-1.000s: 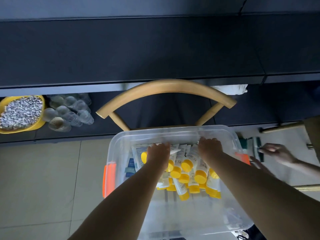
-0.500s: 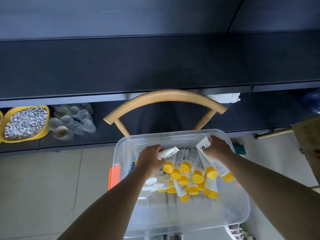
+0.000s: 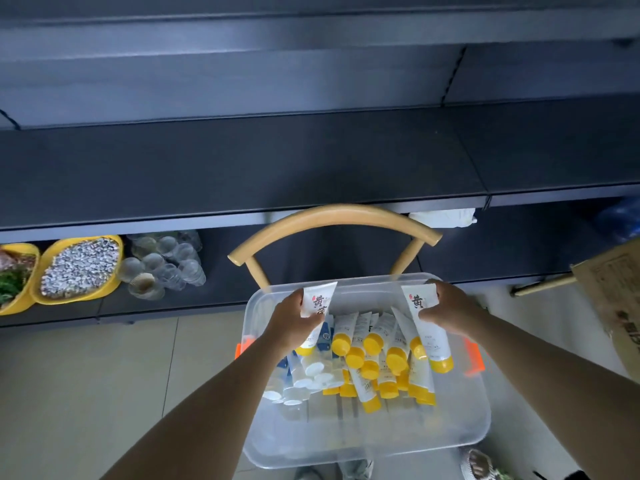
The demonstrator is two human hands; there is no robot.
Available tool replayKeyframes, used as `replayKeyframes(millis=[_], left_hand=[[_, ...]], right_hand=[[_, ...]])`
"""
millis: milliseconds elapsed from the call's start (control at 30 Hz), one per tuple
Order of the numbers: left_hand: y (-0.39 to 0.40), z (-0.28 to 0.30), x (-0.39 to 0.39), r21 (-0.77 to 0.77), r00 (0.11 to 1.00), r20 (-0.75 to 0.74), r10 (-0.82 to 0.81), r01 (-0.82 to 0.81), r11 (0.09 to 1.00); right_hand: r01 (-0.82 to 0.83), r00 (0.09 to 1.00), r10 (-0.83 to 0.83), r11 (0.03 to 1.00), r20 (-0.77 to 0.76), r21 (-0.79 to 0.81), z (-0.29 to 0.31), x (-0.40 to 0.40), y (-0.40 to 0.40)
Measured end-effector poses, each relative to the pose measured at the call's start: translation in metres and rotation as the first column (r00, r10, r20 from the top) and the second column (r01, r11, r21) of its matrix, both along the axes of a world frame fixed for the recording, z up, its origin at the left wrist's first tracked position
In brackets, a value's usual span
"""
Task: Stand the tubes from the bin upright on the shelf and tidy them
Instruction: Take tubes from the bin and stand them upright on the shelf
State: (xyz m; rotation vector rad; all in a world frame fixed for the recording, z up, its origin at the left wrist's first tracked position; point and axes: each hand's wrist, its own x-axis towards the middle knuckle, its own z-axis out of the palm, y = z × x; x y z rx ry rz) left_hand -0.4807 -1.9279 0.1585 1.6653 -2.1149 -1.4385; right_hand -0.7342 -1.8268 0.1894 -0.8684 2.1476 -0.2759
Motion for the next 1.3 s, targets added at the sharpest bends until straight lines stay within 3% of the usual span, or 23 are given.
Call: replayKeyframes(millis=[200,467,600,733,900,1033,1300], left_hand=[[-0.005,0.053,-0.006,0.012,0.988,-0.091,0.126,-0.126,0.992],[-0.018,0.143,-0.002,-0.048,0.981,-0.182,0.065,-0.075,0.996],[-0.041,0.212,-0.004,-0.149,0.964,-0.26,0.063,-0.105,0.983],[-0.075,0.285,-0.021,-0.267,0.937,-0.345,0.054,-0.153,0.951],[-0.12,0.359,-0.066,-0.391,0.875,-0.464,0.139,-0.343,0.854],[-0.171,0.388,-0.111,-0.418,0.816,-0.537,0.213,-0.477,0.773],[-0.27,0.391,-0.202,-0.413,0.789,-0.532,0.306,-0.557,0.72]], right_hand=[[0.076,0.996,-0.071,0.991,0.056,-0.108,0.054,0.002,0.005],[0.064,0.993,-0.049,0.988,0.109,-0.139,0.149,-0.002,0.0],[0.083,0.988,-0.042,0.955,0.148,-0.285,0.227,-0.013,-0.015],[0.139,0.98,-0.049,0.858,0.191,-0.494,0.318,-0.023,-0.042],[0.18,0.983,-0.094,0.668,0.158,-0.722,0.39,-0.055,-0.107],[0.155,0.982,-0.181,0.584,0.059,-0.797,0.418,-0.08,-0.178],[0.087,0.959,-0.267,0.605,-0.098,-0.791,0.402,-0.13,-0.304]])
